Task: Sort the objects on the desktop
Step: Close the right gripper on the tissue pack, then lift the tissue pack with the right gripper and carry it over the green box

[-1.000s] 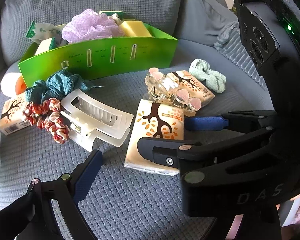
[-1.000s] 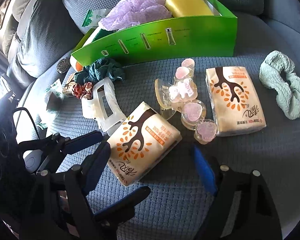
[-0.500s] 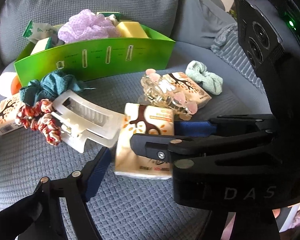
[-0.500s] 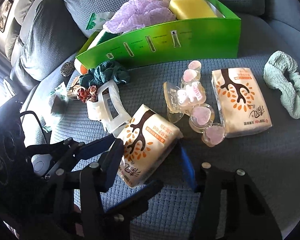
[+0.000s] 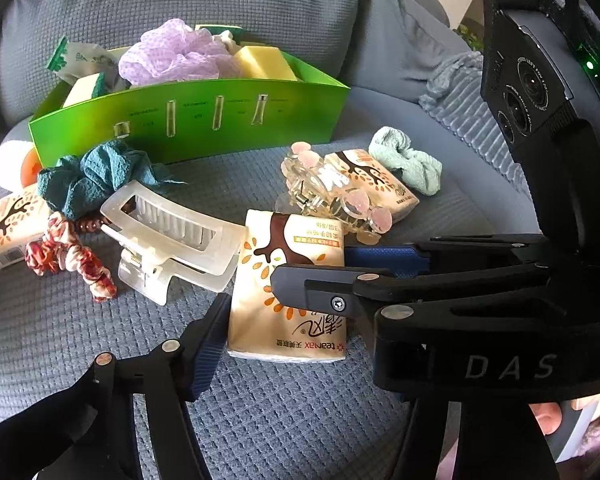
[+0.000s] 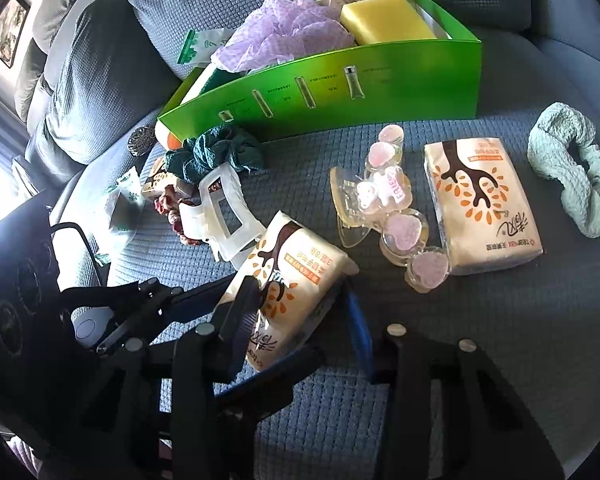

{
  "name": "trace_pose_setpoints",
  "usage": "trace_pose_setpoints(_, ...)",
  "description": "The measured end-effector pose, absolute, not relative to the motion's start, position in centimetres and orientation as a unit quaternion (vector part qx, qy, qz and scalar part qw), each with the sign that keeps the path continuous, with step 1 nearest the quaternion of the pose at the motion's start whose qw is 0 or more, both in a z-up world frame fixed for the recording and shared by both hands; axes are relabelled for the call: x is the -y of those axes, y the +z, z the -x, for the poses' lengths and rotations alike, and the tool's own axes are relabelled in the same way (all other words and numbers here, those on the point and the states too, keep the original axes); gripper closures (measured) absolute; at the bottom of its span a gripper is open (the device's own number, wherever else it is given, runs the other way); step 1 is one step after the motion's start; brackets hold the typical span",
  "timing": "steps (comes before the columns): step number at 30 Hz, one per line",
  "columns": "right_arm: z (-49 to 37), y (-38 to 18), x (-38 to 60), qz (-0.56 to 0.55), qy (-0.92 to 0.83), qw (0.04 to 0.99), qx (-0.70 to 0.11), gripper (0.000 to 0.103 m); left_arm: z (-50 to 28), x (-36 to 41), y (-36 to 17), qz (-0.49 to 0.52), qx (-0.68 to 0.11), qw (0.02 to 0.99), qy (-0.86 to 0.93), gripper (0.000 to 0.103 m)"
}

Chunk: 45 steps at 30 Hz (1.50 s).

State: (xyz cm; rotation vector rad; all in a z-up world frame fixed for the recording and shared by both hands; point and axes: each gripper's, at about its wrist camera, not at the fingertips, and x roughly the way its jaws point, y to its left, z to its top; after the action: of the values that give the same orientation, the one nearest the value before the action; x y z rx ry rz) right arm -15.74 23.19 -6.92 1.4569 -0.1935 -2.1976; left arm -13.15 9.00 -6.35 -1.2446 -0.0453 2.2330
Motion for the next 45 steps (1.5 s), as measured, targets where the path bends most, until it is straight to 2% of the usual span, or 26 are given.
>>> trace_pose_setpoints(45, 15.0, -2.5, -23.3, -0.495, -0.824, 0.267, 0.071, 0.063, 12.7, -8.7, -1.5, 0.431, 0.011, 0.289, 0.855, 0.037)
